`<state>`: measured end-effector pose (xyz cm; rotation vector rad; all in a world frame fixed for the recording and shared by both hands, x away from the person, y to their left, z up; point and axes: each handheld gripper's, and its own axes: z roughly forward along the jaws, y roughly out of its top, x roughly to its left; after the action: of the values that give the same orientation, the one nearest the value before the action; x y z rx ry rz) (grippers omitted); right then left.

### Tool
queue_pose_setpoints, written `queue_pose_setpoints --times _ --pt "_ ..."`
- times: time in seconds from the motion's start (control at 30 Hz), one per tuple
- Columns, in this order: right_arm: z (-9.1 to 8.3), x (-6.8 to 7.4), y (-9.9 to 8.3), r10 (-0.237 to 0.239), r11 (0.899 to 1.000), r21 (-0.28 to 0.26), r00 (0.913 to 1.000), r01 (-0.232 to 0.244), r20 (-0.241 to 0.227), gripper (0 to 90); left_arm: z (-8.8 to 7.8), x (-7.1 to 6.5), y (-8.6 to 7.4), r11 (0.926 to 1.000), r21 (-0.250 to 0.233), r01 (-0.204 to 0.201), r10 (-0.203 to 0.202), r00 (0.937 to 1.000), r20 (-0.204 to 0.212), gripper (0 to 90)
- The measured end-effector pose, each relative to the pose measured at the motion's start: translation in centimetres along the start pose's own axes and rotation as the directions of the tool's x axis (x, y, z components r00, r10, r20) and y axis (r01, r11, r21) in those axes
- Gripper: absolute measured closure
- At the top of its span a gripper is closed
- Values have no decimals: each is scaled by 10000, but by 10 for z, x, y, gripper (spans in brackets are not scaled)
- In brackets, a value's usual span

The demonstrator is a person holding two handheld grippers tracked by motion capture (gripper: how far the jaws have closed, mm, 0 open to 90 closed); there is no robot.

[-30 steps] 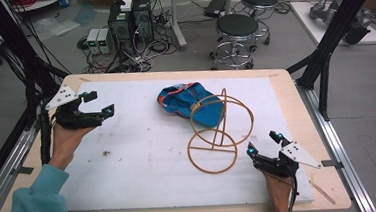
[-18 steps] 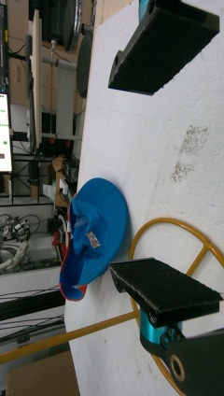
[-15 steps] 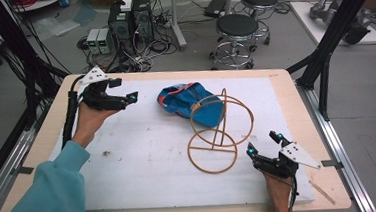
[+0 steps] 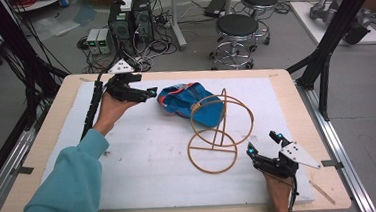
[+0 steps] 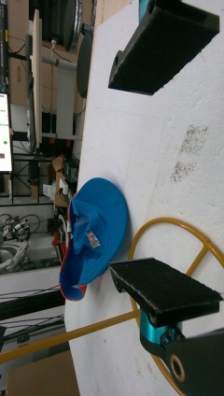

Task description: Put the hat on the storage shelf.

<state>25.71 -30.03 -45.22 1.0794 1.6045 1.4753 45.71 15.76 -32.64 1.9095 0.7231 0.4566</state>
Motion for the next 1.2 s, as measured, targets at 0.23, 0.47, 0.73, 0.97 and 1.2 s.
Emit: queue_pose_setpoints --times 0.23,0.47,0.73,0.97,1.2 --pt "0 0 0 7 10000 -10 10000 -7 9 100 27 4 -1 9984 449 345 -344 9994 -13 158" --pt "0 0 0 58 10000 7 10000 -58 35 100 50 9 -5 9956 860 374 -359 9992 -190 168" --pt "0 0 0 20 10000 -35 10000 -20 31 100 81 8 -10 9890 1431 377 -336 9989 -312 178" --pt "0 -1 0 41 10000 -83 10000 -41 42 100 100 4 -18 9764 2149 233 -93 9978 -661 226" --pt "-1 -1 0 101 9999 -84 9999 -100 19 100 110 3 -26 9645 2622 322 -98 9962 -864 226"
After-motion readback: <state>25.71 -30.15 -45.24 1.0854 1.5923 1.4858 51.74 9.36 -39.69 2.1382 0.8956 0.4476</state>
